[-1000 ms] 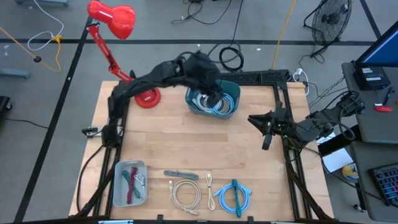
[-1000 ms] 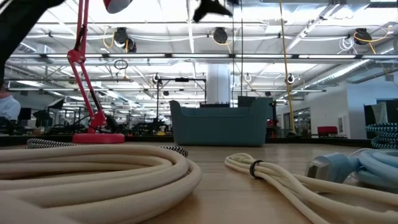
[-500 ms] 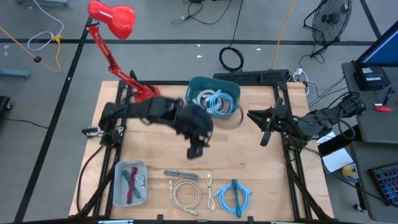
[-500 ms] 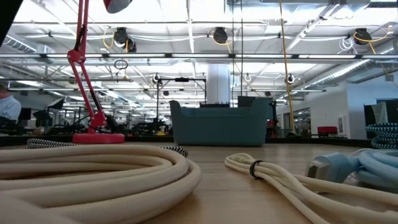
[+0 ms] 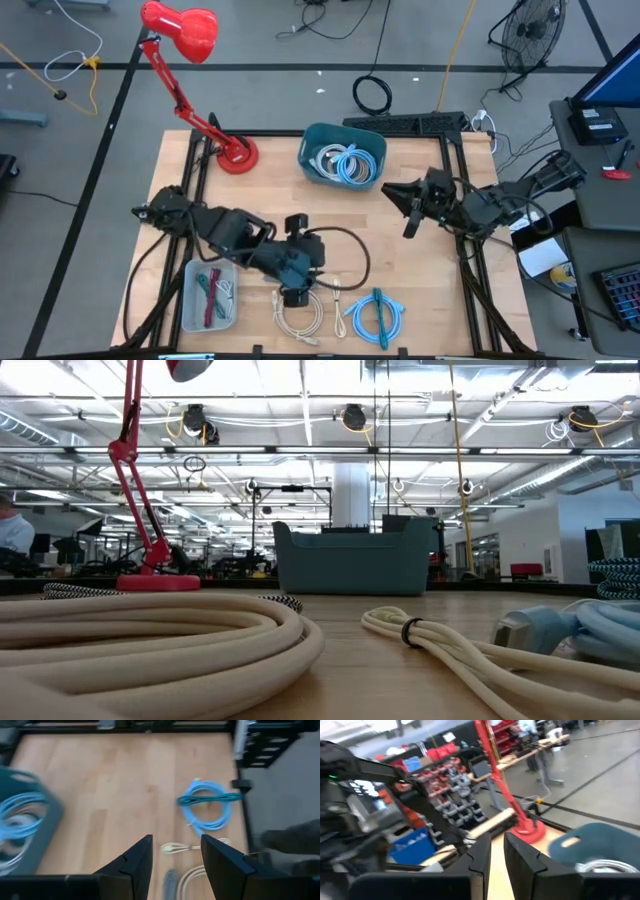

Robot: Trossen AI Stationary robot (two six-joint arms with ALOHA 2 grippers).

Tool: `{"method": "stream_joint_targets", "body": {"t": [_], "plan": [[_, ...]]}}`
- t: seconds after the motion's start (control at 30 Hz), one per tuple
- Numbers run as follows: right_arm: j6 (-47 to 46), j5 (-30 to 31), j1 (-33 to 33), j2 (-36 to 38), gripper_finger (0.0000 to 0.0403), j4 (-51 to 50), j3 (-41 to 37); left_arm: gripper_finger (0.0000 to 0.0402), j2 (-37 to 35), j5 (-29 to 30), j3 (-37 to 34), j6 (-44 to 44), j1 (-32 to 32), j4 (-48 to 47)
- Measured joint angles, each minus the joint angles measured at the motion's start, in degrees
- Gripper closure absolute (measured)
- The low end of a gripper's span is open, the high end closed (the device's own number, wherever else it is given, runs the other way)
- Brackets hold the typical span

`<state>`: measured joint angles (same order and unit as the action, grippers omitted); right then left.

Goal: Pick & Place USB Port
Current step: Put the dark gray charger cable into the gray bin

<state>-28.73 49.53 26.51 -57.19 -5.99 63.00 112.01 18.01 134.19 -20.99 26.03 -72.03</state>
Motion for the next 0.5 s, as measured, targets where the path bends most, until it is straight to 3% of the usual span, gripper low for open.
{"method": "stream_joint_targets", "body": {"t": [0.3,0.5], "plan": [[10.8,-11.1,-2.6,-5.9,0.0356,16.3,0.0,0.0234,-0.5,11.7,0.0,-8.3,3.8,-7.5],[11.9,-17.9,-4.1,-9.1,0.0299,18.2,0.0,0.0234,-0.5,17.7,0.0,-16.3,6.1,-12.4]]}}
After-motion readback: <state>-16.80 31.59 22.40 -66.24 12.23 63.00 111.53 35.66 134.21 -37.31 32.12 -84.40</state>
